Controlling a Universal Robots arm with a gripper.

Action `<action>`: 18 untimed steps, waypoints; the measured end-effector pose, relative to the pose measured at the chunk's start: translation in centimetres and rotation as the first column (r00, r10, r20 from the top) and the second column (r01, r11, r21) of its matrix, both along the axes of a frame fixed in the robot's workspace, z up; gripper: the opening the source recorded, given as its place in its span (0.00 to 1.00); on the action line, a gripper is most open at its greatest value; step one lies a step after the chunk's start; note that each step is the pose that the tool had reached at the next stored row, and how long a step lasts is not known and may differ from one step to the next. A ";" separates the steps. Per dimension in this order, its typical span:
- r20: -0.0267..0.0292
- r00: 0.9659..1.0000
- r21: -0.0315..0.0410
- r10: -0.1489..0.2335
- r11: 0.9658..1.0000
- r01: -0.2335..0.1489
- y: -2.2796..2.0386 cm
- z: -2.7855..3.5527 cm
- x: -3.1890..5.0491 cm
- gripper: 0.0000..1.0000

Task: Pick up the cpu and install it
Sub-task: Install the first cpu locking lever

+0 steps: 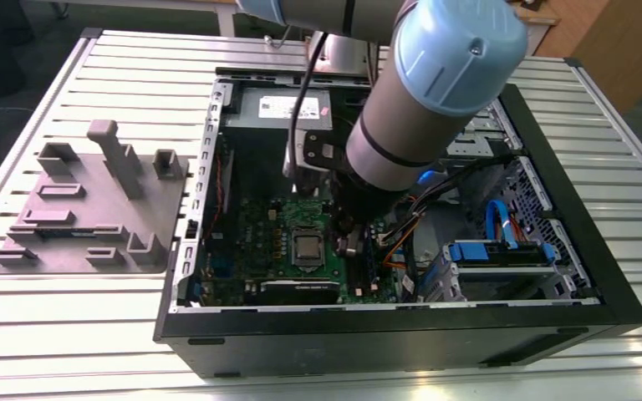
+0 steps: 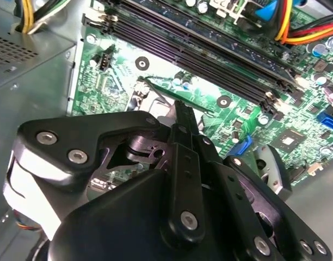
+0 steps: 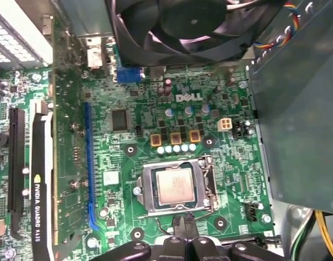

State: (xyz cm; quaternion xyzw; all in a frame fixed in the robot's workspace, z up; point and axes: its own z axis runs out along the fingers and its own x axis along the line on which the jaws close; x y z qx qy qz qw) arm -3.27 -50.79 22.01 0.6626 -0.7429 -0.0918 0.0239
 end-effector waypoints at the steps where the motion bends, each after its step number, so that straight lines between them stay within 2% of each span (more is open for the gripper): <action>1: 0.000 1.000 0.000 0.002 1.000 -0.002 -0.09 -0.03 0.00 0.10; 8: 0.000 1.000 -0.001 0.011 1.000 -0.011 -0.66 -0.50 0.00 0.10; 12: 0.000 1.000 -0.001 0.027 1.000 -0.027 -0.70 -1.07 0.00 0.10; 18: 0.000 0.998 -0.002 0.056 0.998 -0.056 -0.70 -1.40 0.00 0.10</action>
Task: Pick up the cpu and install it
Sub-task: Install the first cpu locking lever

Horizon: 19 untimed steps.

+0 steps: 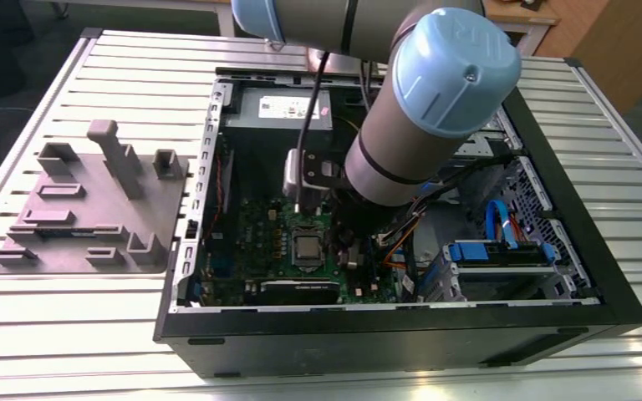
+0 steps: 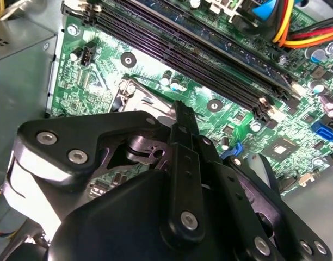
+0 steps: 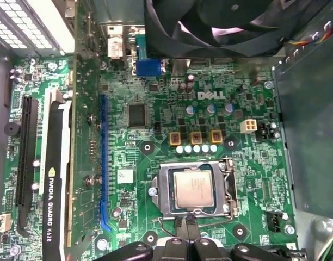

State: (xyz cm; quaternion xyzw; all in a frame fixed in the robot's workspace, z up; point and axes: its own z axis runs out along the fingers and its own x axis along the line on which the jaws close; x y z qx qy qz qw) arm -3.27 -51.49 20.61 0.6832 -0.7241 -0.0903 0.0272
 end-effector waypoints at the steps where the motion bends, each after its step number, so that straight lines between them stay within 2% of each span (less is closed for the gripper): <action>1: 0.000 1.000 0.000 0.002 1.000 -0.002 -0.01 -0.02 0.00 0.10; 8: 0.000 1.000 0.000 0.018 1.000 -0.018 -0.26 -0.21 0.00 0.10; 19: 0.000 0.999 0.000 0.047 0.999 -0.047 -0.56 -0.91 0.00 0.10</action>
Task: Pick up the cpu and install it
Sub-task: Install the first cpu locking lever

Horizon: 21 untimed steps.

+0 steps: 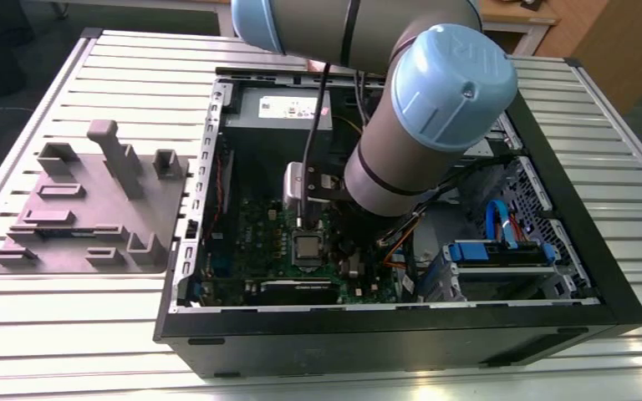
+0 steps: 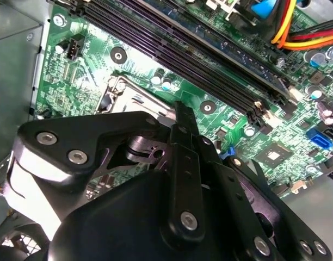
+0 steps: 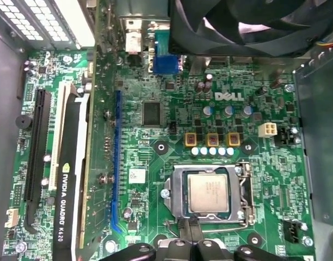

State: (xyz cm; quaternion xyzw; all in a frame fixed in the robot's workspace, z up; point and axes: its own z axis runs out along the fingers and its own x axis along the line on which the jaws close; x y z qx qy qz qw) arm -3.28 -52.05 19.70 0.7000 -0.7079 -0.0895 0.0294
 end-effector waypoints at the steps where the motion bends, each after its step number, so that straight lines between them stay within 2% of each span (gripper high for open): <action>1: 0.000 1.000 0.000 0.003 1.000 -0.003 -0.01 -0.12 0.00 0.10; 5: 0.000 1.000 0.000 0.012 1.000 -0.012 -0.03 -0.56 0.00 0.10; 13: 0.000 1.000 -0.001 0.018 1.000 -0.018 -0.04 -0.95 0.10 0.10; 21: 0.000 1.000 0.000 0.022 1.000 -0.022 -0.02 -1.14 0.53 0.10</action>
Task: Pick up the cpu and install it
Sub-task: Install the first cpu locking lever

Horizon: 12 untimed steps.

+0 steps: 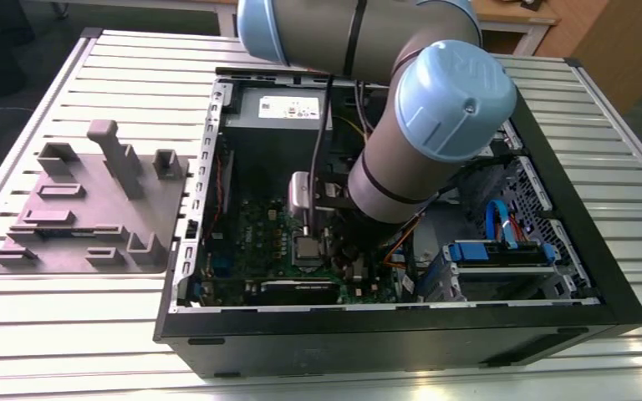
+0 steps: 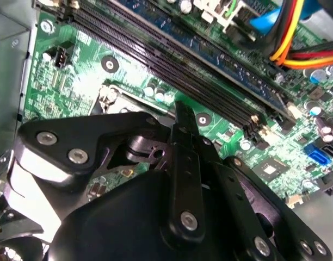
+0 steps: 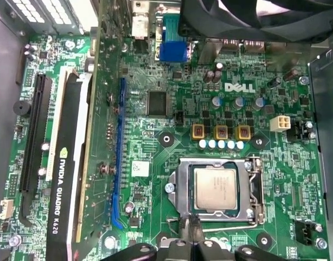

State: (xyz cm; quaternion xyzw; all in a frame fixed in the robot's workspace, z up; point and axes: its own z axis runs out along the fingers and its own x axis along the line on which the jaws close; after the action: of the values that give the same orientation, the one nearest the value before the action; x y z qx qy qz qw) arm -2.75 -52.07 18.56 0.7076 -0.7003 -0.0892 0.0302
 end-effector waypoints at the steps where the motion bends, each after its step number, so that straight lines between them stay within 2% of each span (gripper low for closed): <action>1: 0.000 1.000 0.000 0.000 1.000 0.000 0.00 -0.03 0.01 0.10; 7: 0.000 1.000 0.001 0.000 1.000 0.000 0.01 0.23 0.02 0.10; 12: 0.000 1.000 0.000 0.001 1.000 -0.001 0.00 1.25 -0.04 0.10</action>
State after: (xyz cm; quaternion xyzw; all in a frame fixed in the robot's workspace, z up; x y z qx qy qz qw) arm -2.79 -52.08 19.81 0.7078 -0.7001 -0.0892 0.0303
